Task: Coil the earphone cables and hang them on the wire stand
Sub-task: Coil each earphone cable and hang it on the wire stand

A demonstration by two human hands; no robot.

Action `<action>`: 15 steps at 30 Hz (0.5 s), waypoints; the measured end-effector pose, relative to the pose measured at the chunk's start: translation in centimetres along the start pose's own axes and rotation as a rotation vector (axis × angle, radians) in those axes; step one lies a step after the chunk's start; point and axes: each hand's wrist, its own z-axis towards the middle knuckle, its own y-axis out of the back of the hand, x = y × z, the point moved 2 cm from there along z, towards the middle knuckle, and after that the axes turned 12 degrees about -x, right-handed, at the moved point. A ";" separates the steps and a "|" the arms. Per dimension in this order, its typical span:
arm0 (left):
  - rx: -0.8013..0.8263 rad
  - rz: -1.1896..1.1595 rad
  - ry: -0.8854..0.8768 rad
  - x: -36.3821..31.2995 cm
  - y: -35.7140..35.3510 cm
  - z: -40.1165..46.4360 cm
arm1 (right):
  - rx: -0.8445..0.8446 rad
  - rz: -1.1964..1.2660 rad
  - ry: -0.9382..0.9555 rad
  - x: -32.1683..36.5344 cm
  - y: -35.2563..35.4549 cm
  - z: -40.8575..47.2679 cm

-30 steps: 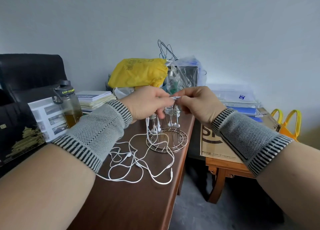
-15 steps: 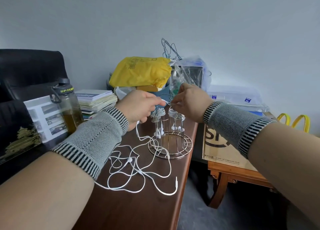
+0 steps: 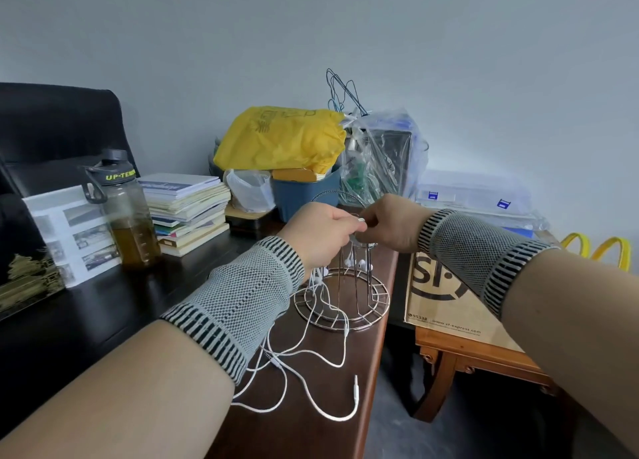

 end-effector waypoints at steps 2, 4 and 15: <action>-0.001 0.004 0.013 0.2 -0.4 0.4 | -0.008 0.078 -0.001 -0.6 0.1 -0.2; 0.000 0.005 0.027 0.3 -0.6 0.9 | -0.056 0.173 -0.037 -1.3 0.4 -0.6; 0.036 0.092 0.116 0.0 -0.7 2.4 | -0.117 0.380 -0.232 -3.6 -0.4 -0.5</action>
